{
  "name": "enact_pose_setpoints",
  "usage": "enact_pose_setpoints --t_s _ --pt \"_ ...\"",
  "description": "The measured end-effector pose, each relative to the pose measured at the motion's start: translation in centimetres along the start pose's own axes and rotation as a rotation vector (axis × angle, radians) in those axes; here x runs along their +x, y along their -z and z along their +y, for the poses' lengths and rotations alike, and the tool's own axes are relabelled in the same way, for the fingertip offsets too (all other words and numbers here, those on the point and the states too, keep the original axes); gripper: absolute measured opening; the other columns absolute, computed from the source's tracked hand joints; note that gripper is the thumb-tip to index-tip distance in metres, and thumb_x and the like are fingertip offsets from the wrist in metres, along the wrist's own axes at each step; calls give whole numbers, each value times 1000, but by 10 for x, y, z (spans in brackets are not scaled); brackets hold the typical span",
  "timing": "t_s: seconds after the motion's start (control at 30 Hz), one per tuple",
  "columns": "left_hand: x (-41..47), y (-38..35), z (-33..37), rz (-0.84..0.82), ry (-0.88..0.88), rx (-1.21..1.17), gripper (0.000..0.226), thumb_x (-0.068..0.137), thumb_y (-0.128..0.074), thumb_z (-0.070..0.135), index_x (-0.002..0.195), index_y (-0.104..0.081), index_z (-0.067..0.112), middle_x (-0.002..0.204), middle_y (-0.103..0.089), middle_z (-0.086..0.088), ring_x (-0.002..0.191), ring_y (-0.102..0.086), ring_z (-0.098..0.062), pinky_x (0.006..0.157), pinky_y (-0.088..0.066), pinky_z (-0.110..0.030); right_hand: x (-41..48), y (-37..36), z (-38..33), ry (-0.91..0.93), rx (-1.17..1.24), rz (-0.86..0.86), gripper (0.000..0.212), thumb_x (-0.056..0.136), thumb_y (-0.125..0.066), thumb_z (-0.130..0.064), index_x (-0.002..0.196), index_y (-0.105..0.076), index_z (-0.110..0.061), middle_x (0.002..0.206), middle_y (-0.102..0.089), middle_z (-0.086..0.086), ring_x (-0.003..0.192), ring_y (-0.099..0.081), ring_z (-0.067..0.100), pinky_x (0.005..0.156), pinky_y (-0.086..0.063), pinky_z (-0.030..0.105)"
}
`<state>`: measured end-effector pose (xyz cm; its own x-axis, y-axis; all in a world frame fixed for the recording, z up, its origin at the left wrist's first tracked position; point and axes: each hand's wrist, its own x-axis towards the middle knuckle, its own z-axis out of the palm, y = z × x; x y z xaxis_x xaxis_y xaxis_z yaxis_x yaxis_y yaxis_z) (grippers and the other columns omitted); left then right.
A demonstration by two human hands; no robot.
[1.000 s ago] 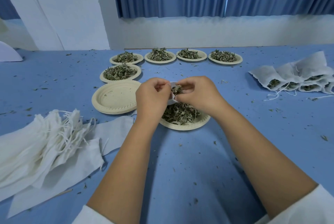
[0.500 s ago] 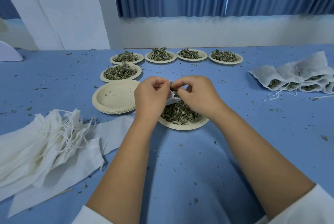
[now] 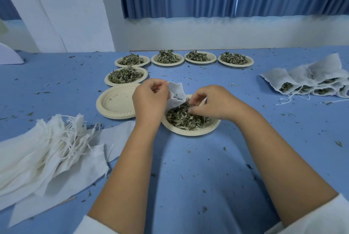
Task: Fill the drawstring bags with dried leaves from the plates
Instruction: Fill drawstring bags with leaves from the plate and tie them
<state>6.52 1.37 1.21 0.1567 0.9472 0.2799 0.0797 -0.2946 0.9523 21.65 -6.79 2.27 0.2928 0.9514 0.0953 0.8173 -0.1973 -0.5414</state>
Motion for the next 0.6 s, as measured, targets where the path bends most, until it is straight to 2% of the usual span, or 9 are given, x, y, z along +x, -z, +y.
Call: enact_pose_setpoints --t_s 0.07,0.13,0.3,0.4,0.5,0.6 --pt "2 2 -1 33 16 -37 10 90 -64 14 86 -71 20 70 -70 3 70 -70 -13 82 -59 -39 -1 -4 1 -52 -58 -110 31 71 -82 -43 95 -66 -30 96 -61 -11 80 -58 3 61 -45 18" --pt "3 3 -1 58 19 -52 9 90 -65 13 89 -73 16 74 -71 -1 66 -69 -9 82 -59 -41 -1 -10 -2 -47 -97 -136 41 70 -83 -44 104 -66 -31 99 -60 -9 84 -57 7 67 -47 21" --pt "3 3 -1 51 23 -62 9 91 -65 14 87 -72 18 75 -71 0 65 -69 -7 82 -60 -41 1 -22 -5 24 -173 -64 50 72 -81 -45 117 -64 -33 100 -56 -9 96 -55 13 80 -46 28" --pt "3 3 -1 48 22 -61 12 90 -65 14 83 -71 22 73 -71 0 69 -70 -11 83 -59 -42 2 -25 -7 75 -245 -41 59 72 -79 -47 125 -57 -35 103 -47 -7 98 -44 12 84 -44 33" --pt "4 3 -2 46 23 -66 15 90 -65 14 81 -70 24 73 -71 1 69 -70 -12 83 -59 -42 3 -30 -6 115 -245 -75 47 79 -77 -37 124 -63 -31 112 -59 -5 106 -51 14 88 -44 31" --pt "2 2 -2 36 22 -69 16 90 -65 13 80 -69 25 74 -70 3 68 -70 -10 82 -60 -41 6 -34 -2 96 -223 -51 34 83 -74 -30 117 -68 -26 113 -65 -6 106 -55 13 79 -40 25"
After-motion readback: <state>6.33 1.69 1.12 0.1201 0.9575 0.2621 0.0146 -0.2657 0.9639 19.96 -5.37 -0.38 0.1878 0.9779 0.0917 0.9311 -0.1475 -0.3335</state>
